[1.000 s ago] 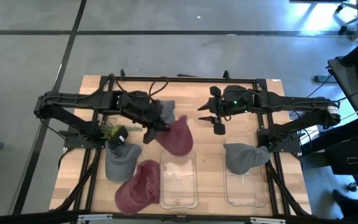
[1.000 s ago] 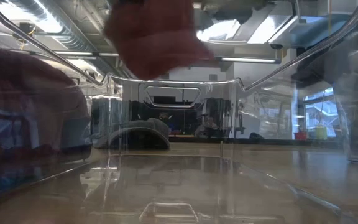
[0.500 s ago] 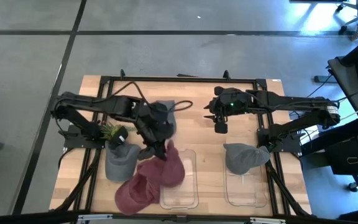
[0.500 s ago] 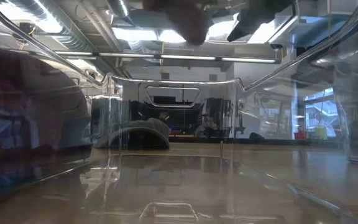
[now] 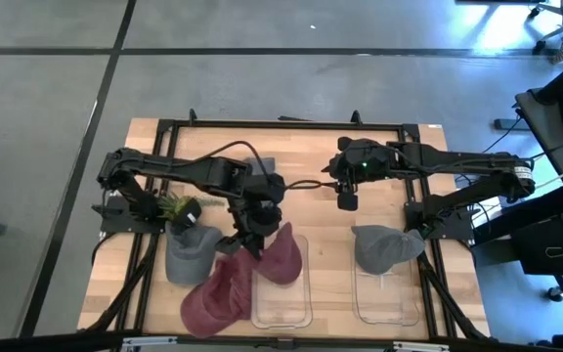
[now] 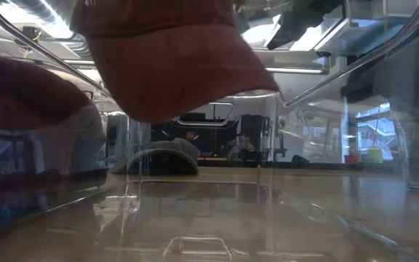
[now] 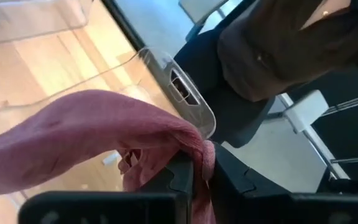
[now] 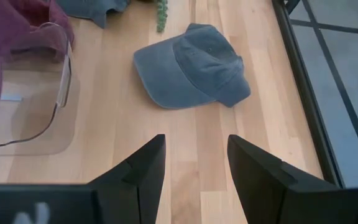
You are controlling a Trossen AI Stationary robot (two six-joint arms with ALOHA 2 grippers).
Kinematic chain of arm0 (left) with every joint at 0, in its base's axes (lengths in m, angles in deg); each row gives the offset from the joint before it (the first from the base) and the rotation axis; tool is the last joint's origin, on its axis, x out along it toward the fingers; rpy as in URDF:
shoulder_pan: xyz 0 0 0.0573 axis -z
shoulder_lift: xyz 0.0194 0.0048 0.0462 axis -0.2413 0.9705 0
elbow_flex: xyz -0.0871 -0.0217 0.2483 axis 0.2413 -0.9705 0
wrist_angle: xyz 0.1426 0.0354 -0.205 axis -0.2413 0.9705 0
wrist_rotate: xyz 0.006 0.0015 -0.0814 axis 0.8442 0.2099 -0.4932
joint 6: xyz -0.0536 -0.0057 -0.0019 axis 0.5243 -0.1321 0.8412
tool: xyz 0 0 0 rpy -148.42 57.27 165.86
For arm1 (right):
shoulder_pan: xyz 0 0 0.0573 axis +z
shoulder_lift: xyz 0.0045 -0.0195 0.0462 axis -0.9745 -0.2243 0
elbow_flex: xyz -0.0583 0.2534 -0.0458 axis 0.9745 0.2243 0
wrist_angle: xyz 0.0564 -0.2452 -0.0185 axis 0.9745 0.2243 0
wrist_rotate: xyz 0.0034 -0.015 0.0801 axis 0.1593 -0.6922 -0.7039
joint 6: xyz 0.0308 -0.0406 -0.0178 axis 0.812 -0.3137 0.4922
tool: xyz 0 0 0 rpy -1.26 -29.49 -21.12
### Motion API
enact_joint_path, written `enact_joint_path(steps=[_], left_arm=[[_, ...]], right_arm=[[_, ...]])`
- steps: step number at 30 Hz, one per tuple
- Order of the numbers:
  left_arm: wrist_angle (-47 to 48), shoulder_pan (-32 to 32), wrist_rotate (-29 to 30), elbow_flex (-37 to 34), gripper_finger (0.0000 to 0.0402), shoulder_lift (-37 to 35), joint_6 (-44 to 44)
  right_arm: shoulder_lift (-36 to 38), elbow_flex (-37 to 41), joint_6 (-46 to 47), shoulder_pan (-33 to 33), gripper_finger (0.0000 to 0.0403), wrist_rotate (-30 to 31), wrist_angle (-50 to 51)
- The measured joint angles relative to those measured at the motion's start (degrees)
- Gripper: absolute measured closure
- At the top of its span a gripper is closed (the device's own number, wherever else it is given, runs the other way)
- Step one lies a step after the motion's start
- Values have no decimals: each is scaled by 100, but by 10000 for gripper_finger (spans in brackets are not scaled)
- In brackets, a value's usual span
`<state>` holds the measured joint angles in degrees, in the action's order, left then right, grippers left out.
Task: Pick & Place hat
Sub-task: Put the top red cap into the left transparent bin
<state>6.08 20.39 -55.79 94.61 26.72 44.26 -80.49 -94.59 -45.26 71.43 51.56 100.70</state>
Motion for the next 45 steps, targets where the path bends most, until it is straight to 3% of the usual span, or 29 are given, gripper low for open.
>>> enact_joint_path(steps=[17, 23, 27, 37, 45], left_arm=[[62, -84, 3, 92, 376, 121, -1842], [54, -84, 738, 90, 359, 271, -2164], [14, -86, 1047, 90, 353, 443, -2177], [13, -114, 1057, 88, 348, 508, -1762], [-58, -195, 1150, 89, 294, 491, -1671]], right_arm=[[-4, 0, 146, 0, 230, 0, -192], [-7, 2, 131, 0, 230, 0, -189], [-7, 2, 125, 0, 230, 0, -186], [-7, 2, 101, 0, 230, -2, -160], [-7, 2, 103, 0, 230, -2, -160]])
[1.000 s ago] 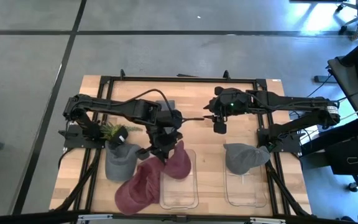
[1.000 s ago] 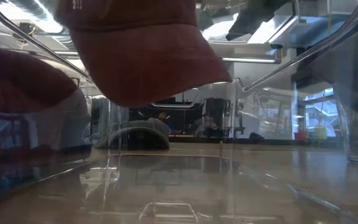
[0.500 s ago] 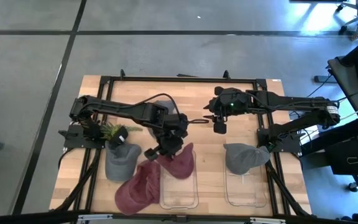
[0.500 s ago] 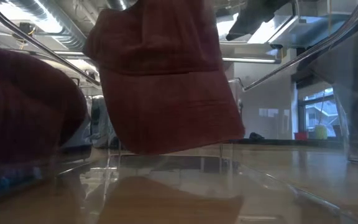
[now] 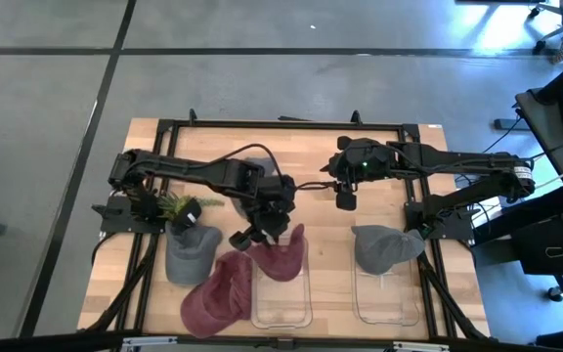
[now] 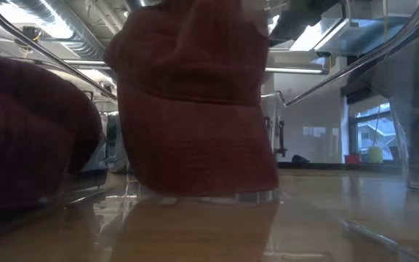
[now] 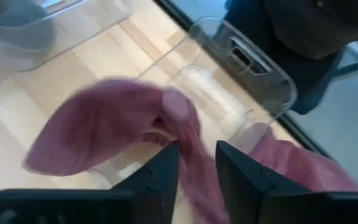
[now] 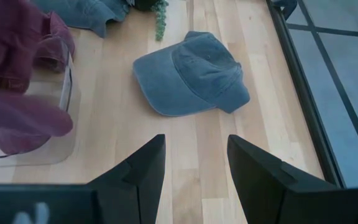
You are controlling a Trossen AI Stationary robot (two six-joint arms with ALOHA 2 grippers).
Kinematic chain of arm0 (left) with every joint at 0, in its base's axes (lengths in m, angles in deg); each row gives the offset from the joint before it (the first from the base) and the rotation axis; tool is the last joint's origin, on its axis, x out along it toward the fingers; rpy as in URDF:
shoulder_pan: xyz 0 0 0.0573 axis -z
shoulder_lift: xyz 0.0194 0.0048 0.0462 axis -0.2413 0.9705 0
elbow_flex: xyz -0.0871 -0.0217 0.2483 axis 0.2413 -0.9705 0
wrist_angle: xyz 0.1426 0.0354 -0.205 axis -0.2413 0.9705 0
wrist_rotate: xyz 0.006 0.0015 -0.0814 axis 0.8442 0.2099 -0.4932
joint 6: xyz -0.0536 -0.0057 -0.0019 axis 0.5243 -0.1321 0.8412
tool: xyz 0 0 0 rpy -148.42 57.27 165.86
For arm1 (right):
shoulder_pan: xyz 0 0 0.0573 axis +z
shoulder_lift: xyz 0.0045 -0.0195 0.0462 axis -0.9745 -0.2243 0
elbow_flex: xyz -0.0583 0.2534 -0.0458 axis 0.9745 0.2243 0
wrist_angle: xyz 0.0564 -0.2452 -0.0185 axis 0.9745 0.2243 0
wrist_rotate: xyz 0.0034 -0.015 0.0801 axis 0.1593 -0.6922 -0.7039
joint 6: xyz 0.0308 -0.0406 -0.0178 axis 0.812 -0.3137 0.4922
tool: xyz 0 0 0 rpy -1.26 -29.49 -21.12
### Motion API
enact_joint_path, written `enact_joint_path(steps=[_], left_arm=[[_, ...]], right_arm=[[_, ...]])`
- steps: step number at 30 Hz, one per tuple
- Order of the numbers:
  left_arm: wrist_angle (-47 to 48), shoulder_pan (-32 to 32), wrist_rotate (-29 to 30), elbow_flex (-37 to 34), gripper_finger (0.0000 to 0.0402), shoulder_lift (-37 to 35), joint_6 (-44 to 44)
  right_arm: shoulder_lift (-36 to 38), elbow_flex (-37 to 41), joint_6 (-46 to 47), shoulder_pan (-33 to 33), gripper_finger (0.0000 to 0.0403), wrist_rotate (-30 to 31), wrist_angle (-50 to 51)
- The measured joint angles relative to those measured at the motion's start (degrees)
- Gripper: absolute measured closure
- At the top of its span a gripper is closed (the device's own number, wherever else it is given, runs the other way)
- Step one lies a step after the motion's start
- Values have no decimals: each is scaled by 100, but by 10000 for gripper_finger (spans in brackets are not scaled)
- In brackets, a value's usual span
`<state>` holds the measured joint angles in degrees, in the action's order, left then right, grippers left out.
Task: Pick & Place hat
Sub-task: Put the top red cap into the left transparent bin, then put the top gray cap into the right transparent bin
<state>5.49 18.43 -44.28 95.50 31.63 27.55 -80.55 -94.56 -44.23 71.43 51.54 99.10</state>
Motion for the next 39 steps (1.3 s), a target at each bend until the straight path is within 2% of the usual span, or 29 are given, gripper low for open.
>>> enact_joint_path(steps=[5, 8, 13, 19, 24, 29, 35, 39], left_arm=[[131, -99, 591, -4, 245, -79, -35], [225, -164, 541, -4, 229, -317, -49], [182, -430, 434, -253, 220, -968, 656], [-1099, -985, 659, -1691, 222, -2118, 1773], [-2121, -1274, 1897, -3056, 220, -3101, 2572], [-2407, -1549, 3211, -4016, 221, -3721, 2705], [-2699, -2162, 3251, -4805, 221, -3833, 2659], [-3321, -2645, 3306, -5271, 217, -3812, 2792]], right_arm=[[0, 0, -2, 0, 230, 0, 5], [0, 3, -2, 0, 230, 2, 62], [0, 26, 11, 0, 230, 0, 185], [0, 295, 19, 0, 230, 2, 14], [0, 610, 9, 0, 230, -2, -664], [0, 759, 0, 0, 230, 0, -1254], [-39, 805, 0, 0, 230, -2, -1743], [-67, 807, -2, 0, 230, -2, -1947]])
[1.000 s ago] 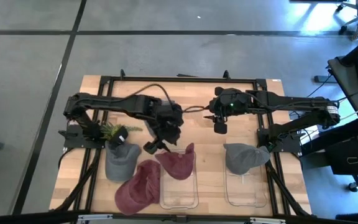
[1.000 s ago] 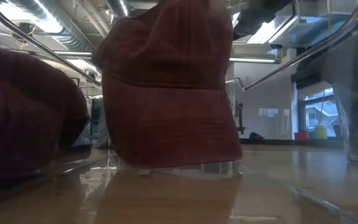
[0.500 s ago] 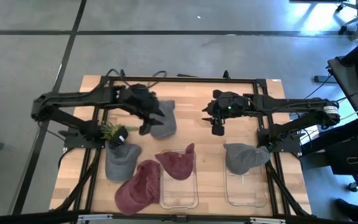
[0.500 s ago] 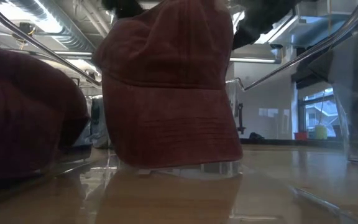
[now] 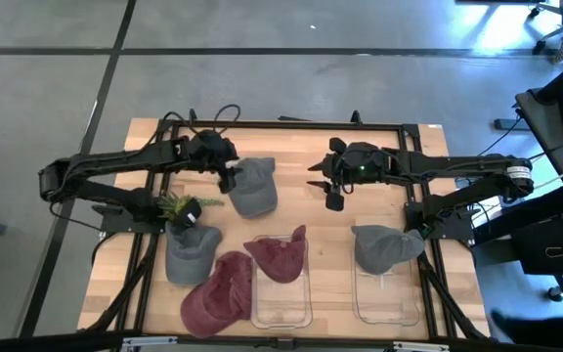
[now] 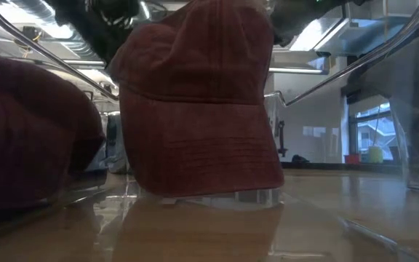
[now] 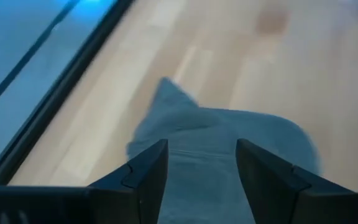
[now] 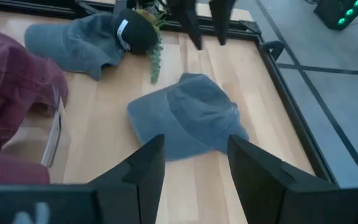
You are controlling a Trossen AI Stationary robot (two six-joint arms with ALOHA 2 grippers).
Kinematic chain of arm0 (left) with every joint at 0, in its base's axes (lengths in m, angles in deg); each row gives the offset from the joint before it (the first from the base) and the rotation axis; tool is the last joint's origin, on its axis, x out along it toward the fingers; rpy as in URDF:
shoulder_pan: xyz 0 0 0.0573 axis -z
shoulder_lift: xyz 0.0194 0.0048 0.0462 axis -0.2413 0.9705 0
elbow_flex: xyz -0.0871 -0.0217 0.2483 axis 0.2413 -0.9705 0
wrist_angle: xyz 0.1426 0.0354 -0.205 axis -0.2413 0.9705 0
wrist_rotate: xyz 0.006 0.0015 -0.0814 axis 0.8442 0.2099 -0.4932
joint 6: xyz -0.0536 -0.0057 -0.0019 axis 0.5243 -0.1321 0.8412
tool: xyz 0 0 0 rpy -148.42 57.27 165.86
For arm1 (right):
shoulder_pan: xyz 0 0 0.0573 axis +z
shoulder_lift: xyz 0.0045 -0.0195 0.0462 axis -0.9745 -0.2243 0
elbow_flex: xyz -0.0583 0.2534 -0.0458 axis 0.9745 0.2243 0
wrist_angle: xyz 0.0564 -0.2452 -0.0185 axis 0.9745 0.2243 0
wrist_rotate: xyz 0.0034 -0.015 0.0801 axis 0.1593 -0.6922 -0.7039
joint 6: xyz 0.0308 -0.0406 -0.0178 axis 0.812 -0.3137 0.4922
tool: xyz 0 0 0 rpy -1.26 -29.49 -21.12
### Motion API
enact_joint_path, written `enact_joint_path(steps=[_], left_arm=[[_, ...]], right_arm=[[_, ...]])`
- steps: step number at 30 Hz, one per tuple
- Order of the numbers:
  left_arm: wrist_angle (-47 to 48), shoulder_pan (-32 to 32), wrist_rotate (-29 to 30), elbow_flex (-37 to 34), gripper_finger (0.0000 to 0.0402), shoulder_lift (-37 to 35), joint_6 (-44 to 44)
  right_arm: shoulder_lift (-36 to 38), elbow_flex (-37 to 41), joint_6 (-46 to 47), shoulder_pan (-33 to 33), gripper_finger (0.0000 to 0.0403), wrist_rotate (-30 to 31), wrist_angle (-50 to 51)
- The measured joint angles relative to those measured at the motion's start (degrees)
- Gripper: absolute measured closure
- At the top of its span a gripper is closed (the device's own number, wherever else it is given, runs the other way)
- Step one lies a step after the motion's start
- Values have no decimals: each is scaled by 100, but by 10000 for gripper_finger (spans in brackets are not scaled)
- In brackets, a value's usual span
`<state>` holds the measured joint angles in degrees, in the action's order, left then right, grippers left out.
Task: Pick & Place hat
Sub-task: Put the top gray cap into the right transparent bin
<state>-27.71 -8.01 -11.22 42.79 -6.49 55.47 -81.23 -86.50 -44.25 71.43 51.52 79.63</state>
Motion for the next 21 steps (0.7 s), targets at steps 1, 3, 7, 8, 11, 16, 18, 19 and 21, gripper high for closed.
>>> enact_joint_path(steps=[1, 3, 7, 8, 11, 16, 18, 19, 21], left_arm=[[-181, -99, 2, -103, 216, 0, 53], [-319, -282, 8, -258, 215, 0, -2], [-327, -530, 8, -374, 214, 0, -104], [-325, -578, 9, -395, 214, 0, -15], [-317, -721, -54, -458, 211, 2, 149], [-1034, -898, -360, -779, 201, 97, 64], [-1225, -908, -343, -875, 199, 132, 66], [-1224, -909, -339, -922, 199, 152, 97], [-1219, -905, -350, -1003, 201, 173, 376]], right_arm=[[0, 0, 0, 0, 230, 0, -29], [-2, 0, -17, 0, 230, 1, -112], [-2, 0, -12, 0, 230, 0, -113], [-2, 0, -11, 0, 230, 0, -113], [-2, 0, -9, 0, 230, 0, -85], [-2, 0, -16, 0, 230, 0, -76], [-2, 0, -17, 0, 230, 0, -76], [-2, 0, -16, 0, 230, 0, -76], [-2, 0, -18, 0, 230, 0, -73]])
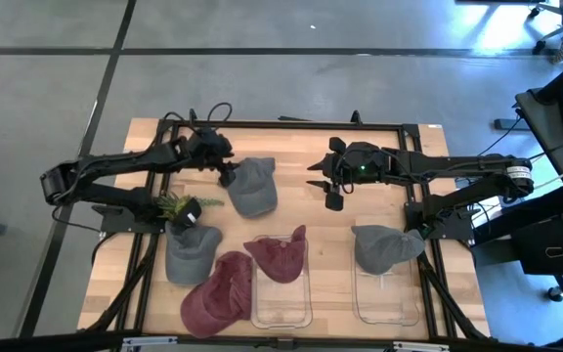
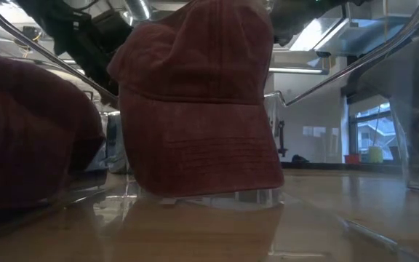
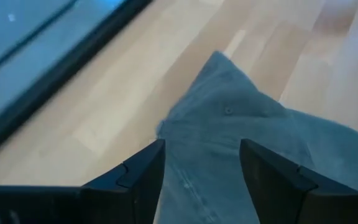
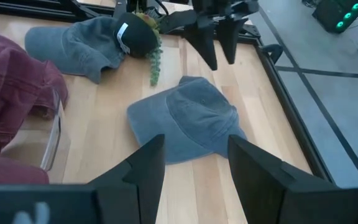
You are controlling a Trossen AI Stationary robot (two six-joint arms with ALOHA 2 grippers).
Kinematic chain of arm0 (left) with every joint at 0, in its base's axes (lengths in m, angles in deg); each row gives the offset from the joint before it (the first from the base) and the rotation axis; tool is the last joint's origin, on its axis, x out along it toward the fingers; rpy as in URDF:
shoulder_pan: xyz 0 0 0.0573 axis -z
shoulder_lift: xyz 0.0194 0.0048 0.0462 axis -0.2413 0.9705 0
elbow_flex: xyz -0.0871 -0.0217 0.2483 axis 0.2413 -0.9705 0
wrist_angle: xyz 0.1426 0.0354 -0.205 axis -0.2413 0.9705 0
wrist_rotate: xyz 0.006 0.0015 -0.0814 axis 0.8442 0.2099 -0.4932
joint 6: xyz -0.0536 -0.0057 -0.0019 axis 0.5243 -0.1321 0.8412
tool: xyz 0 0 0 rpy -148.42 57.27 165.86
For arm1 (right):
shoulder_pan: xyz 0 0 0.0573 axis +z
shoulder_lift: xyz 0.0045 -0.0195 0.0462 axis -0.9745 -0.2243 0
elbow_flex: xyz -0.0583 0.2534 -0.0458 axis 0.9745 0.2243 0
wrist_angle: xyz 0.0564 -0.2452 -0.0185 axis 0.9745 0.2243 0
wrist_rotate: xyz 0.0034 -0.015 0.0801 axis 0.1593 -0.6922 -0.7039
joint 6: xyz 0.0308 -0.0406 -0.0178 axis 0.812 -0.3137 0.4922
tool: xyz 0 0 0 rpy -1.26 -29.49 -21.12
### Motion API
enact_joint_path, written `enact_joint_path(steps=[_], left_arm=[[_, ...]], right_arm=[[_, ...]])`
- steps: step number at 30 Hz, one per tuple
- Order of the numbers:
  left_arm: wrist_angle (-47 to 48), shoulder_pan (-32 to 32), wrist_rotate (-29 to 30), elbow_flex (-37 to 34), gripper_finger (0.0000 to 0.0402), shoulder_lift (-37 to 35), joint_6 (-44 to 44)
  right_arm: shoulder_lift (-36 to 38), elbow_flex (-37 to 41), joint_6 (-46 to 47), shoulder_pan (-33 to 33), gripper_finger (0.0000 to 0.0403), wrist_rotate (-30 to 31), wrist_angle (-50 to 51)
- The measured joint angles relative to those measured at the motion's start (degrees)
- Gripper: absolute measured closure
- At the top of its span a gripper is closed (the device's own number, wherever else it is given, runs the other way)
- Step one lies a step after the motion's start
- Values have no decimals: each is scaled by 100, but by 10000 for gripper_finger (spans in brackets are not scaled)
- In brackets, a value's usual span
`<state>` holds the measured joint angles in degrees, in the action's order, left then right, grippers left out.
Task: Pick & Place hat
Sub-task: Put the top gray cap into the right transparent bin
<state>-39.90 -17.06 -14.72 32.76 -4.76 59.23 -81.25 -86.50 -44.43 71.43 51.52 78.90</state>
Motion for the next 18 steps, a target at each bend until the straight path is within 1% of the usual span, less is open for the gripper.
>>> enact_joint_path(steps=[3, 6, 10, 13, 15, 18], left_arm=[[-17, 0, -125, -115, 202, 84, 317], [-15, 35, -127, -167, 203, 294, 587], [-262, 79, -28, -168, 203, 752, 597], [-511, 98, 32, -168, 204, 1166, 615], [-538, 98, 112, -168, 203, 1411, 756], [-543, 98, 478, -168, 202, 1745, 947]], right_arm=[[0, 0, 0, 0, 230, 0, 1], [0, 0, -99, 0, 230, 0, 1], [0, 0, -389, 0, 230, 0, 1], [0, 0, -426, 0, 230, 0, -1], [0, 0, -428, 0, 230, -1, -1], [0, 0, -430, 0, 230, -2, 1]])
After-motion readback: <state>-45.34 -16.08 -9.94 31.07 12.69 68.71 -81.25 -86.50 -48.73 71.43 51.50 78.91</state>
